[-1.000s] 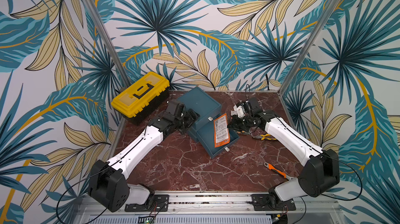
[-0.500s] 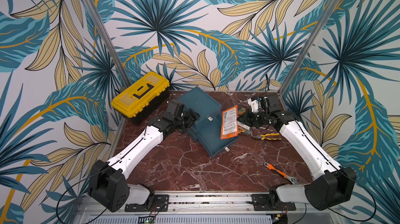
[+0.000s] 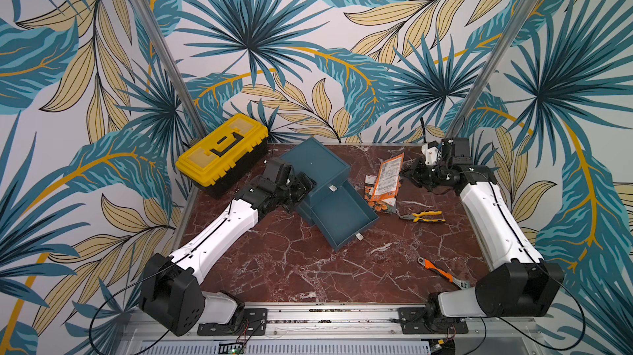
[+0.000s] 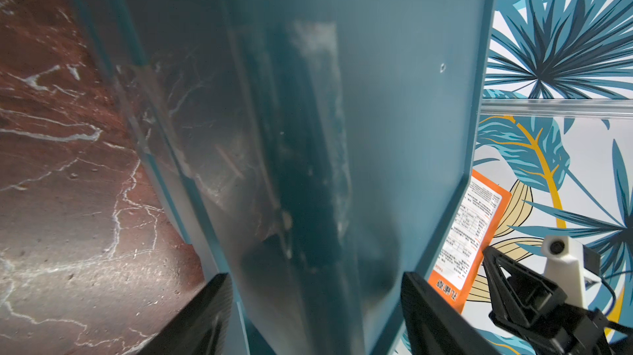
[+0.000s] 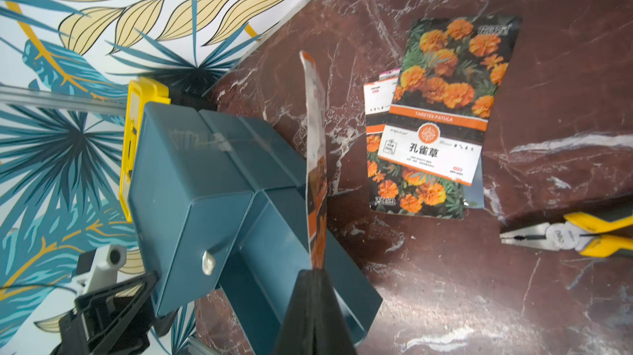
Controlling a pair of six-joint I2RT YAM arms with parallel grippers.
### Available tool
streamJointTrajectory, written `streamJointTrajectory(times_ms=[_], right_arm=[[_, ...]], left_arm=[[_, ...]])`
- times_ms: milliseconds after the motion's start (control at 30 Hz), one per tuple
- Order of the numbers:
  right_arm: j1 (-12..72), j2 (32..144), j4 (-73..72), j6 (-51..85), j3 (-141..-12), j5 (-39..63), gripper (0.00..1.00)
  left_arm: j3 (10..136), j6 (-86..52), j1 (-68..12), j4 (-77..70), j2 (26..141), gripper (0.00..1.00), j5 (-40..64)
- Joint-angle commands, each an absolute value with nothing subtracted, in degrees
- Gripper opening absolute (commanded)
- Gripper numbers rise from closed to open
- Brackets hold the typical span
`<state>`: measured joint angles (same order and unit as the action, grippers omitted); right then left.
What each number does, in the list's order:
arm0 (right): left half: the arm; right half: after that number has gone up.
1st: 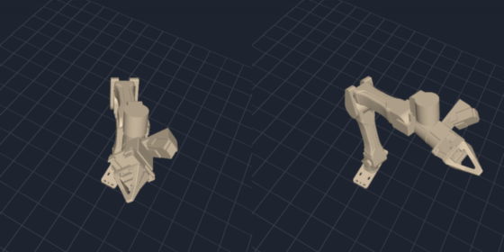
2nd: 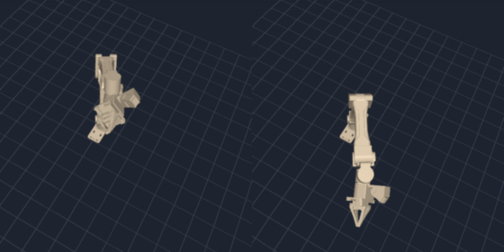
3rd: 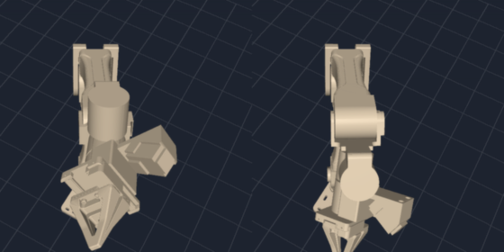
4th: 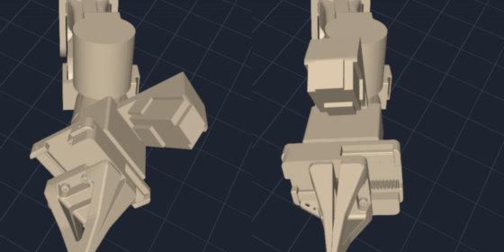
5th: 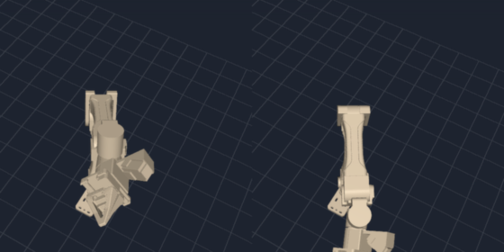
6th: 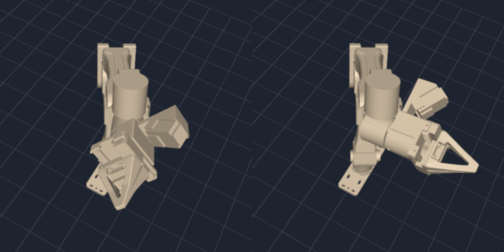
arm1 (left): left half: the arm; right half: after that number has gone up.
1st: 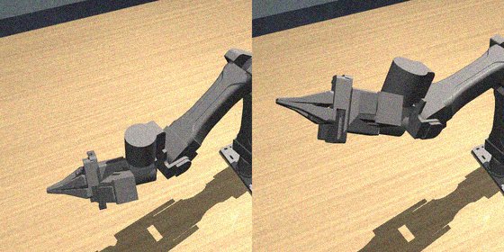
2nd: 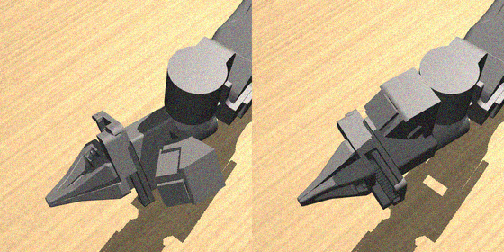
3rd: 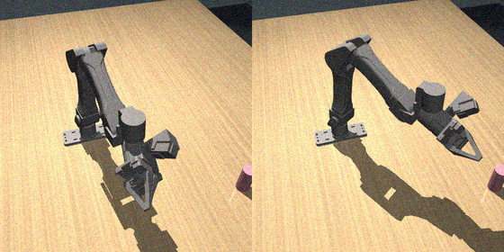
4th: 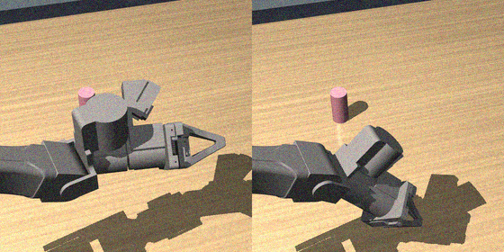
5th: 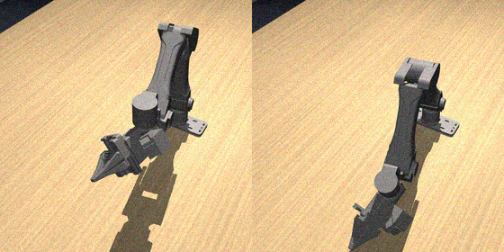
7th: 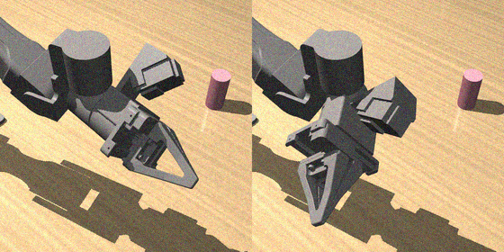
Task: Take the seed bags out of the drawer
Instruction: Place the seed packet at the center of the board.
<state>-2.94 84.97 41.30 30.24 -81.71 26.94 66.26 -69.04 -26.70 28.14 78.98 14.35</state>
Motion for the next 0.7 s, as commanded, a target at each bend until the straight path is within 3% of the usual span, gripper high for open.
streamJointTrajectory(times_ms=[0,267,567,667], right_arm=[[-4.08,91.27,38.34,30.90,-83.46,27.41,0.00],[-5.13,104.64,36.38,32.19,-89.14,26.98,0.00],[-7.71,108.94,37.12,29.37,-86.03,24.15,0.00],[-8.24,108.22,38.35,27.91,-84.31,22.38,0.12]], left_arm=[[66.79,-69.23,-26.90,27.87,79.19,0.82,14.31],[66.71,-69.55,-26.89,27.98,79.02,0.82,14.66],[66.62,-69.54,-26.86,28.39,78.88,0.82,14.69],[66.71,-69.35,-26.89,28.64,78.77,0.82,14.67]])
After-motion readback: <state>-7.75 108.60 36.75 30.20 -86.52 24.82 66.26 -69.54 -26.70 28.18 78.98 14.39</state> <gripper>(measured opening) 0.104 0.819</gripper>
